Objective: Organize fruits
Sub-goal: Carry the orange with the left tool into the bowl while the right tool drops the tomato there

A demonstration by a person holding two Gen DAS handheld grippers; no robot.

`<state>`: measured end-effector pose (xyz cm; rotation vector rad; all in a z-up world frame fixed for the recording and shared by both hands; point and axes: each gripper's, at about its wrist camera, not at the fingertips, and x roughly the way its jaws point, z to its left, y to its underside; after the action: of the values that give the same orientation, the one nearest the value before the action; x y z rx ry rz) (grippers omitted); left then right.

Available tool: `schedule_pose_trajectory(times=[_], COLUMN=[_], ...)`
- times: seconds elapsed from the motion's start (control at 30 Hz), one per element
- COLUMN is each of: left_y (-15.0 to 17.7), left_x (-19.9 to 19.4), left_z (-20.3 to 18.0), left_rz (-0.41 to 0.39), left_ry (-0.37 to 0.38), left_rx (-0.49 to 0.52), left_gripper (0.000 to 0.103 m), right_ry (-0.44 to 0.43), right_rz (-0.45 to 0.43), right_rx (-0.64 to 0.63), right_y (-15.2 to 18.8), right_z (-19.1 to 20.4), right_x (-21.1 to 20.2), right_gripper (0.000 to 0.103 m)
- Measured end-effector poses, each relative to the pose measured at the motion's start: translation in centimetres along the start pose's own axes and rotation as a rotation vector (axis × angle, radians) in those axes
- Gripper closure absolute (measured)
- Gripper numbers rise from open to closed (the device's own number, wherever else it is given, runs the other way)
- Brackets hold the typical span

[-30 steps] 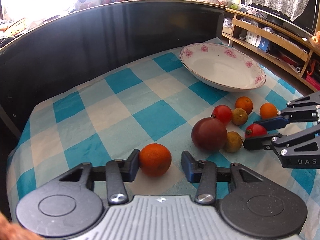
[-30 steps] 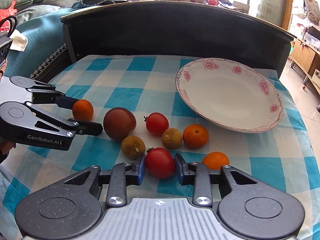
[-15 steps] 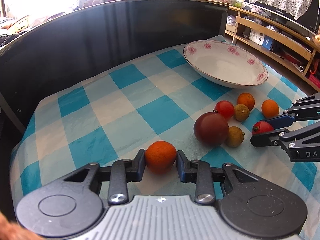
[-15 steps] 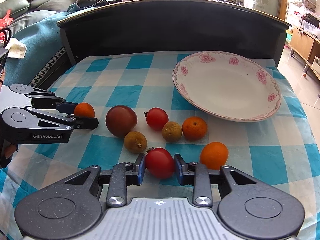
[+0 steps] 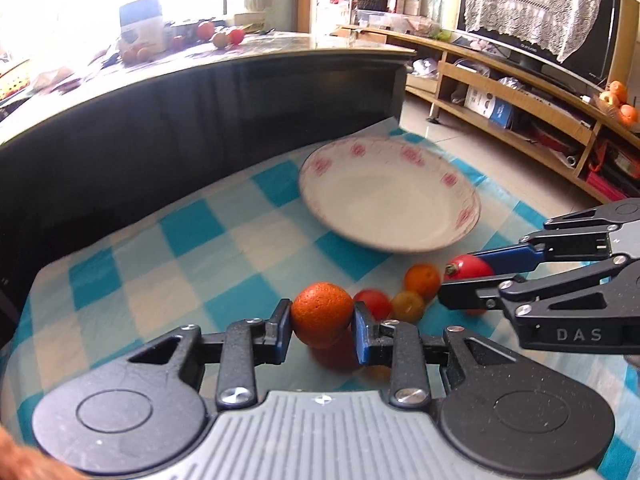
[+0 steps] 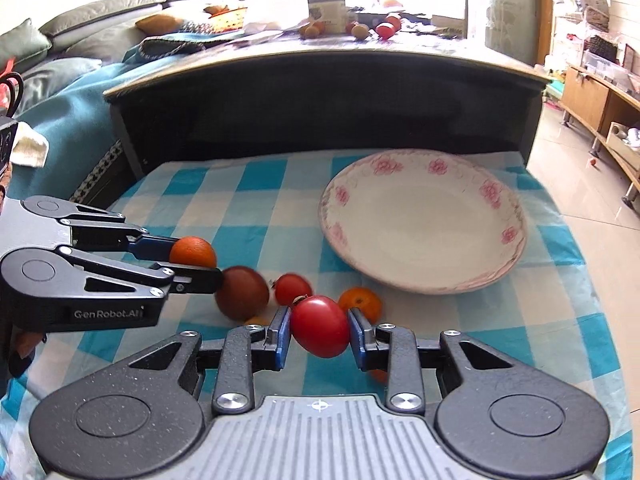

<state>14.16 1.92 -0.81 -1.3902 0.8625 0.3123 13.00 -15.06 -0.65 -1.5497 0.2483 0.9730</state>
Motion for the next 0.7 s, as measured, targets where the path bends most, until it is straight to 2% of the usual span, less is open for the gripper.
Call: schedule_pose_trajectory(times=[0.4, 0.53, 0.7], left_y=[-3.7, -4.0, -4.1], left_x=[4.2, 5.2, 6.1], left_z=[-1.9, -2.5, -2.4], left_rz=[-0.038, -0.047, -0.048], left_ry=[0.051, 0.044, 0.045], left_rx=[-0.032, 0.007, 0.006], left_gripper=[0.064, 0.064, 0.064], right_ry=[0.083, 0.096, 0.101], right_rz=[-0.034, -0.023, -0.01], right_rx=[0.081, 0.117, 0.132], right_y=[-2.3, -2.6, -2.6], right_z=[-3.7, -5.1, -5.7], right_x=[1.8, 2.6, 3.5], right_gripper=[0.077, 0.077, 0.077])
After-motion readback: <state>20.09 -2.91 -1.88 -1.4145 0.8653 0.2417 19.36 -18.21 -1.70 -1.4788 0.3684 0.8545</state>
